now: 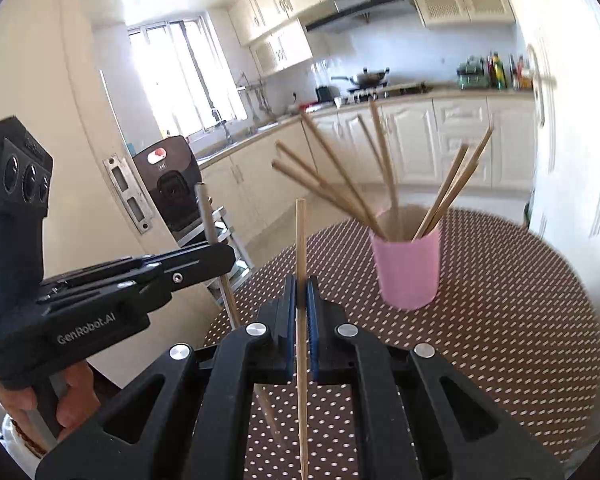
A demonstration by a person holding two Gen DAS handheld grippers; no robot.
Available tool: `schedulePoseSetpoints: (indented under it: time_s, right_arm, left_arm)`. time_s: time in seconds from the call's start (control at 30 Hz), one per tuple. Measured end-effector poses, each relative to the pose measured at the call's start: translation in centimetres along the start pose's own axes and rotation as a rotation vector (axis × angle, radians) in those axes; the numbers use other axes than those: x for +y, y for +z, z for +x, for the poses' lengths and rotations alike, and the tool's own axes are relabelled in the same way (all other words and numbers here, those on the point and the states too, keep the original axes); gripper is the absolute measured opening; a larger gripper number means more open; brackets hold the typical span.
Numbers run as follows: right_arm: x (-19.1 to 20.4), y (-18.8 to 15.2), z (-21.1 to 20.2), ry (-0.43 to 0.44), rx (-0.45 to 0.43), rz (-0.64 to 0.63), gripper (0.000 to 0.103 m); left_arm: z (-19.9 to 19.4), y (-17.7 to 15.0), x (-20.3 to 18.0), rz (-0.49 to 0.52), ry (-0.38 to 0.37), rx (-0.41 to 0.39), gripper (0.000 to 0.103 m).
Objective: Organize utensils
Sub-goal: 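Lift the left tool's chopstick upright over the cup while the right tool lifts its own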
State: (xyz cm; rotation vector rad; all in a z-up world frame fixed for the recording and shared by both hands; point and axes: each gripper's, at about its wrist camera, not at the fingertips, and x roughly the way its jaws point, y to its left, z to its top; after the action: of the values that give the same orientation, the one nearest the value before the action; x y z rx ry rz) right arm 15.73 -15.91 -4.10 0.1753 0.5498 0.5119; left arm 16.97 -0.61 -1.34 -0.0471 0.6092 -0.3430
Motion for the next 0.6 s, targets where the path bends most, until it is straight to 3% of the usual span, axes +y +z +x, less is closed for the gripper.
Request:
schedulePoseSetpoints:
  time_s: [0.3,0.43,0.6]
  right_arm:
    - [-0.3,1.4,-3.3,-0.065,-0.185,-0.047,0.004]
    - [-0.2,2.4,-4.3,-0.167,-0.302,-0.093,0.004]
    - [-0.5,4.0,-3.9,-0.2,-0.409,-0.106,0.004]
  left_arm:
    - [-1.4,1.9,-2.1,0.025,-0.022,-0.093,0.007]
    - [-1.4,3.3,-2.4,0.02,-0.034,-0.124,0.007]
    - [-1.2,5.4,-2.6,0.019,-0.041,-0.183,0.007]
